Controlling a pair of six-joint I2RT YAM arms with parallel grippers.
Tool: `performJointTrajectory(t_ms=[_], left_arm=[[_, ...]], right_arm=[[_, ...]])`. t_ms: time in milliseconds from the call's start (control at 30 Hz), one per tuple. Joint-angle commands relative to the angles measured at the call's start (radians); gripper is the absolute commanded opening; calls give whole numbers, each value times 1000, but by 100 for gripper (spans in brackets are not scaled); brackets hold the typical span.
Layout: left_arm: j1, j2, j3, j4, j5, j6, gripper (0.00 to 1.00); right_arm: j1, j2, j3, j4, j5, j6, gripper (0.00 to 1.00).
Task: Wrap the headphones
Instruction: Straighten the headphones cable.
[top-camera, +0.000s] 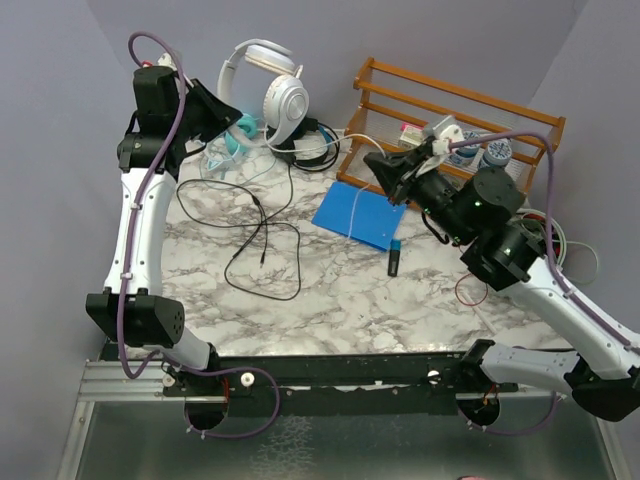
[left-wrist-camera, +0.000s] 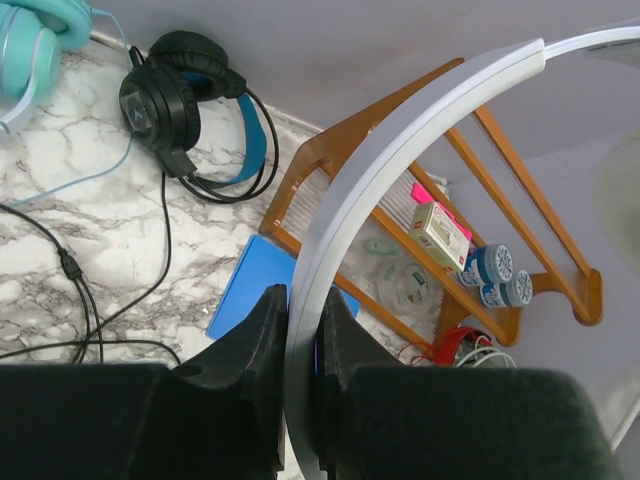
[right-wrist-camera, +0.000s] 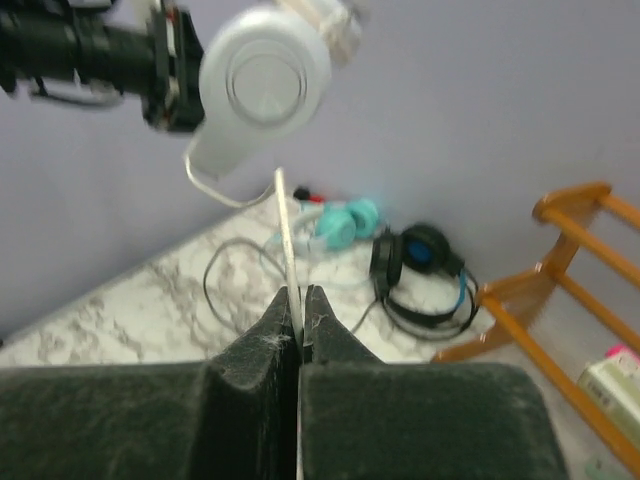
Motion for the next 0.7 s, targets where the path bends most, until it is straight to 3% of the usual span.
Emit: performJointTrajectory(t_ms=[0,133,367,467,667], left_arm=[[-1,-59,-52,88,42,-51,0],[-10,-74,-92,107,55,-59,0],[-55,-91,-139,124,38,-53,0],[-86,-93,-146,124,29,-42,0],[-144,-116,-192,123,-7,-30,0]], right_arm=[[3,38,-156,-152,-39,51,7],[3,49,-323,-100,-124,137,17],[3,-11,-596,120,-196,162,69],[2,3,-644,200,-196,163,87],[3,76,-707,492,-323,175,94]])
